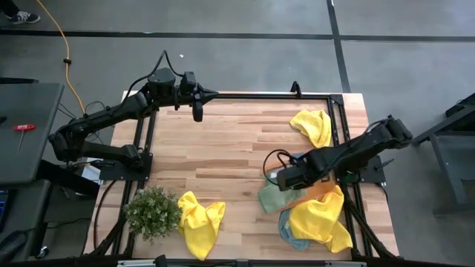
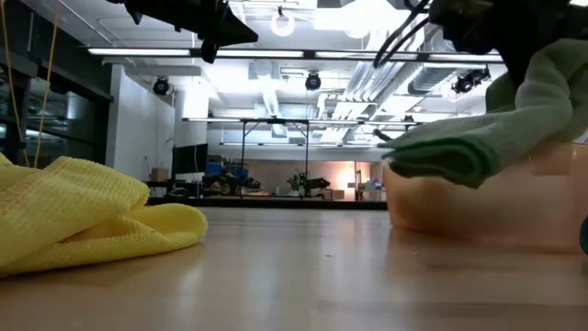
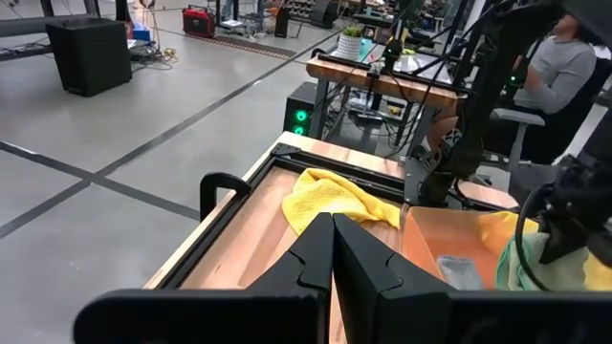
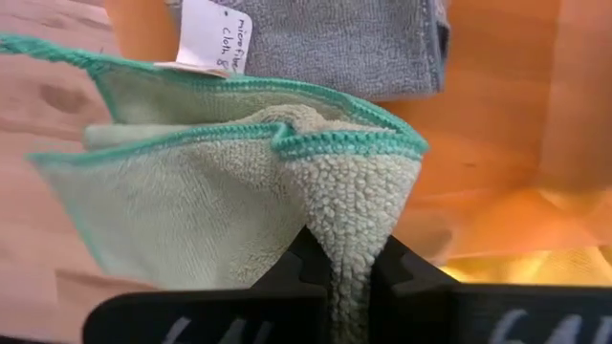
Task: Fold microfiber towels
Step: Put the green microfiber towel into the orange bin
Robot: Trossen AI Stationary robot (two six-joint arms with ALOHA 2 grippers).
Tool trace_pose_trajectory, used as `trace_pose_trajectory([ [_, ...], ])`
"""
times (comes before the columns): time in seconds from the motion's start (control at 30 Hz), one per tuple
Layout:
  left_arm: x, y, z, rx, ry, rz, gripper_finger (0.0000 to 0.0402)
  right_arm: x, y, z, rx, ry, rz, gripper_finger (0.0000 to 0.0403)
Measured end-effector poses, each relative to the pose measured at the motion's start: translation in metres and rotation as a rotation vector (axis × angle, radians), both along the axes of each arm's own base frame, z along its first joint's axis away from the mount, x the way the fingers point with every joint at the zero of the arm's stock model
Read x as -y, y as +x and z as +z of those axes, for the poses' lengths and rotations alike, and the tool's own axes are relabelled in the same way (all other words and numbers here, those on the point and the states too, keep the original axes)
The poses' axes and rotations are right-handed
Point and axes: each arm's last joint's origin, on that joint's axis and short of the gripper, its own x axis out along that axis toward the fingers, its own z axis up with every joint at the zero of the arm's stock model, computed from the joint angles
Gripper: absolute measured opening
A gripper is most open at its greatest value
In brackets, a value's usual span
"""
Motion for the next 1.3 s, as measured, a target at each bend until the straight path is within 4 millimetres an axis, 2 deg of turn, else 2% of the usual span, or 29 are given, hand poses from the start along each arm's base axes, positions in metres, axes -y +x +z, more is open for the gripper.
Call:
trace_pose_trajectory([
  [0.17,0.0,0.0,0.0,0.0,0.0,0.0,0.0,-0.001,0.01,-0.012,-0.021,-0.04,-0.022,0.0],
  [0.33,0.0,0.0,0.0,0.0,0.0,0.0,0.0,0.005,0.003,-0.014,-0.121,-0.071,-0.024,0.0],
  [0.63,0.0,0.0,0.0,0.0,0.0,0.0,0.0,0.018,-0.005,-0.013,-0.254,0.006,0.154,0.0],
  [0.73,0.0,0.0,0.0,0.0,0.0,0.0,0.0,0.022,-0.001,-0.022,-0.21,0.031,0.163,0.0],
  [0.87,0.0,0.0,0.0,0.0,-0.001,0.0,0.0,0.027,0.021,-0.037,0.031,0.072,0.219,0.0],
  [0.93,0.0,0.0,0.0,-0.003,-0.003,0.0,0.0,0.033,0.024,-0.041,0.067,0.073,0.222,0.0],
  [1.0,0.0,0.0,-0.001,-0.008,-0.007,-0.001,0.0,0.04,0.021,-0.042,0.03,0.063,0.223,0.0],
  [1.17,0.001,-0.001,-0.003,-0.026,-0.024,0.0,0.0,0.049,-0.002,-0.031,-0.106,0.086,0.255,0.0],
  [1.3,0.001,-0.001,-0.005,-0.04,-0.036,0.0,0.0,0.049,-0.015,-0.038,-0.221,0.16,0.273,0.0],
])
